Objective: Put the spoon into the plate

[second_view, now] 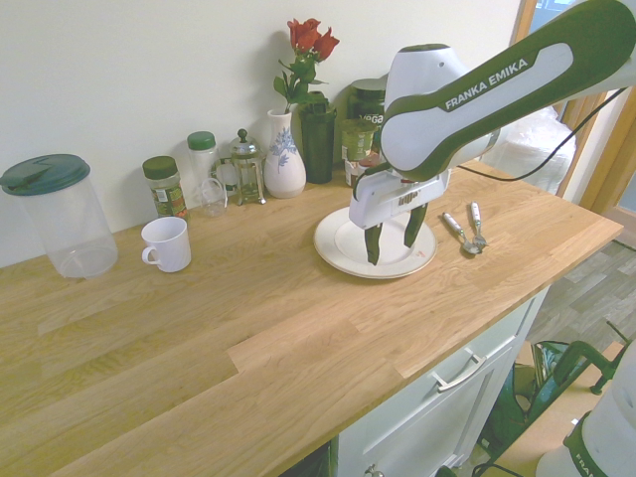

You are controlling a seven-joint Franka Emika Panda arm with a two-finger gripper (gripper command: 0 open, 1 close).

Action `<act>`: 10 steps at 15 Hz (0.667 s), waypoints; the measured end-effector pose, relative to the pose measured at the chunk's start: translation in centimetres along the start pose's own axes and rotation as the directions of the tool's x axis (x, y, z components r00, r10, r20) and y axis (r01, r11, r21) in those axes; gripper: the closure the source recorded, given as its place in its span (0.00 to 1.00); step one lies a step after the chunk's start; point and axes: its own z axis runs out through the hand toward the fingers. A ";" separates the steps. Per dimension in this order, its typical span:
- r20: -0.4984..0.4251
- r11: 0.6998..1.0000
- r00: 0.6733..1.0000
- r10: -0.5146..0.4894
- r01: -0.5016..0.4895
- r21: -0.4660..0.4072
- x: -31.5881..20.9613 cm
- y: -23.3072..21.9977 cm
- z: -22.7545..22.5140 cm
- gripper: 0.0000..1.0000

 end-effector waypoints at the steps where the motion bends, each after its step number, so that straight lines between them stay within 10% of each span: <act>1: 0.001 1.000 1.000 0.001 -0.001 -0.001 0.0 0.0 0.1 0.00; 10: 0.012 0.944 0.944 0.329 -0.329 -0.018 9.1 5.0 -4.8 0.00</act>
